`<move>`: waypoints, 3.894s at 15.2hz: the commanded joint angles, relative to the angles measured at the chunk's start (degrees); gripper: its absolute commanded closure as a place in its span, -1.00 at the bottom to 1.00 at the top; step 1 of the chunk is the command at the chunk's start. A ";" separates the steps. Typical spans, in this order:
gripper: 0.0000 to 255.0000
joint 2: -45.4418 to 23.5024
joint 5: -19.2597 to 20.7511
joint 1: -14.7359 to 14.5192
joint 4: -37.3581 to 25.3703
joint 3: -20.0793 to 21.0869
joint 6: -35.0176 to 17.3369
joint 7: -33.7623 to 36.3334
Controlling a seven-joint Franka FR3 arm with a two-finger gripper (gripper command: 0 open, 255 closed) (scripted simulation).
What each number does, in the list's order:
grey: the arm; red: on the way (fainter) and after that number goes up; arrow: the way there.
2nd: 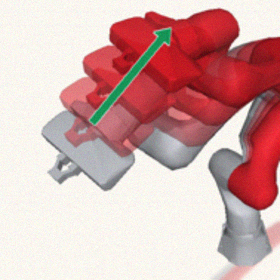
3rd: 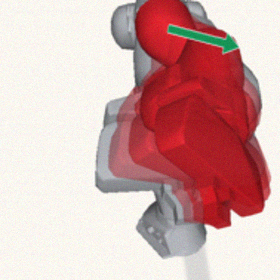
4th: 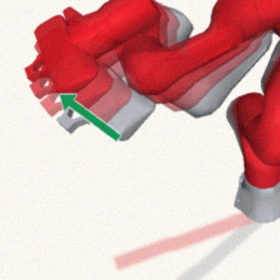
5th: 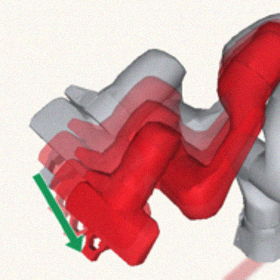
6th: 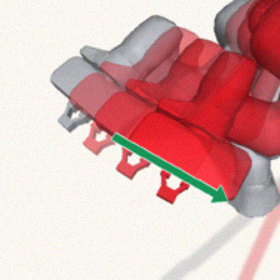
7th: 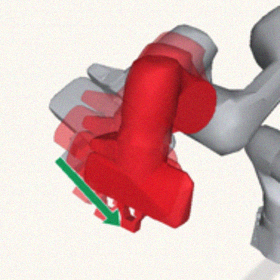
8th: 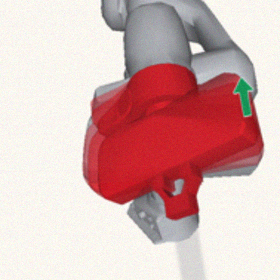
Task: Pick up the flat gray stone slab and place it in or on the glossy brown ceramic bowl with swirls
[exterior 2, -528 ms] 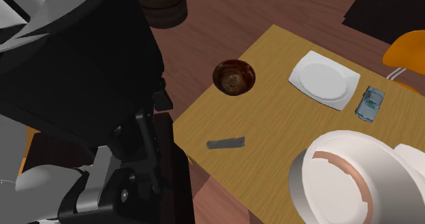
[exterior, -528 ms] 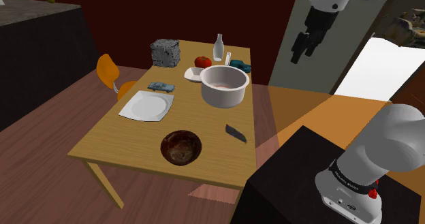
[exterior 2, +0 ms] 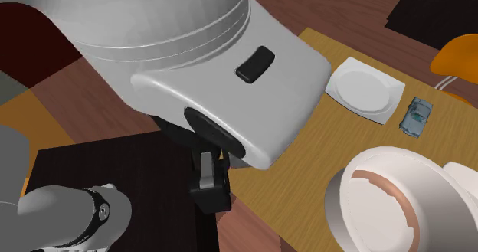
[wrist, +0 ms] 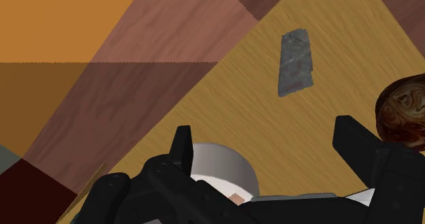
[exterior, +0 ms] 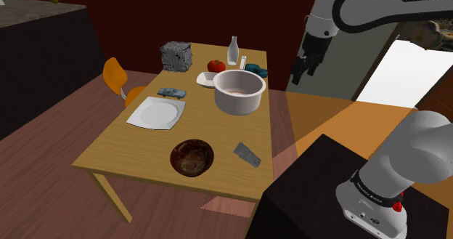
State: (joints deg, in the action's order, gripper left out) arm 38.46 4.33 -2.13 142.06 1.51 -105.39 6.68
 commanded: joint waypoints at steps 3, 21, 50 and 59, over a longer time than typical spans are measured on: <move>-1.00 -6.18 -0.05 -0.59 2.09 2.03 -6.67 2.56; -1.00 -44.92 9.09 -1.40 -3.03 7.97 -31.53 17.15; 1.00 -63.00 16.78 -3.90 -8.91 5.16 -40.53 24.19; -1.00 -61.48 12.24 1.89 8.49 9.31 -70.16 23.58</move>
State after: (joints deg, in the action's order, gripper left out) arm -22.57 16.74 -0.61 149.13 10.60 -171.84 30.10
